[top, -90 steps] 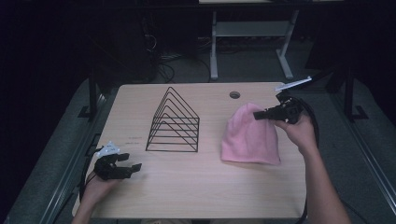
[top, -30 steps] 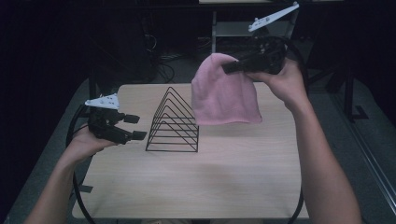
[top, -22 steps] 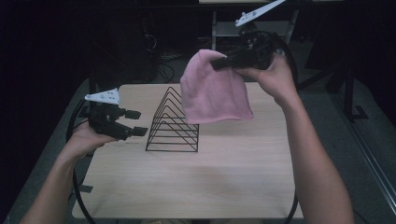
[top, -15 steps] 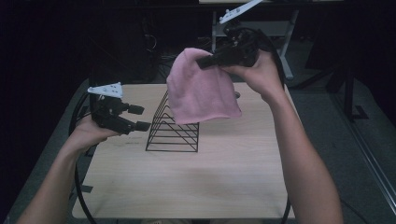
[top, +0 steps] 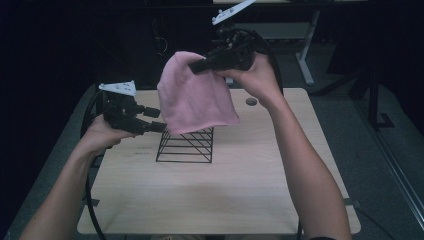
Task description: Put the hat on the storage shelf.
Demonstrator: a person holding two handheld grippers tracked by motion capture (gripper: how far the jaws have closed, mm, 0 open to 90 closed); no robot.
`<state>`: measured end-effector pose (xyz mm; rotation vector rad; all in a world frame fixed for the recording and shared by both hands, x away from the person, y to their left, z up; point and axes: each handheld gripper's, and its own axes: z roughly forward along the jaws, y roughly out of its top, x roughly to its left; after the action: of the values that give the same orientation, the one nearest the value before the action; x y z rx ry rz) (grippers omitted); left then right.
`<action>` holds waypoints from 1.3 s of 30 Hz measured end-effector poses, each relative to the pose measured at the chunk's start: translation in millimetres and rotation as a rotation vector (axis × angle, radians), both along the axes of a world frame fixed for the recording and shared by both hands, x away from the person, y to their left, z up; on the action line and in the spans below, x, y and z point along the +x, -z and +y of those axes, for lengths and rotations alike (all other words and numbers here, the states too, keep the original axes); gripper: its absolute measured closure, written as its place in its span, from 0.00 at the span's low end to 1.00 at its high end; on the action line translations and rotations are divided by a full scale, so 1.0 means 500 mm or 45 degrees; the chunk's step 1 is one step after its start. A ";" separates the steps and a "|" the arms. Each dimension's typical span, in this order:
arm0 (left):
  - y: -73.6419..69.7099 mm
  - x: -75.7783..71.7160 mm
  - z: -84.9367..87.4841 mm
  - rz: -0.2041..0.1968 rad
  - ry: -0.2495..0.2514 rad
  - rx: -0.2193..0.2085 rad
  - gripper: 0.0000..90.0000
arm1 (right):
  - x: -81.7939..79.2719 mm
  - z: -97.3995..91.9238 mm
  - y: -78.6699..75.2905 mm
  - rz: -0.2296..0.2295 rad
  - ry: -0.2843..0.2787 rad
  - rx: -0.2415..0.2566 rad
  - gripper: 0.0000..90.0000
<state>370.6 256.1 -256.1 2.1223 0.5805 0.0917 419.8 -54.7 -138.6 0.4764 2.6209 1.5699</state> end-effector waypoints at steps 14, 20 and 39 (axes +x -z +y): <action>-0.005 0.013 0.032 0.010 -0.073 -0.040 0.83 | 0.013 0.044 -0.003 -0.010 -0.044 0.062 0.88; -0.007 0.020 0.044 -0.025 -0.119 0.001 0.91 | 0.025 0.056 0.002 -0.004 -0.041 0.064 0.88; 0.022 0.059 0.049 -0.038 -0.191 0.131 0.90 | 0.082 0.065 0.056 0.032 -0.011 0.052 0.88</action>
<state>400.4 280.7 -267.1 2.1704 0.7310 0.2412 460.7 -21.9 -166.6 0.4908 2.6174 1.6334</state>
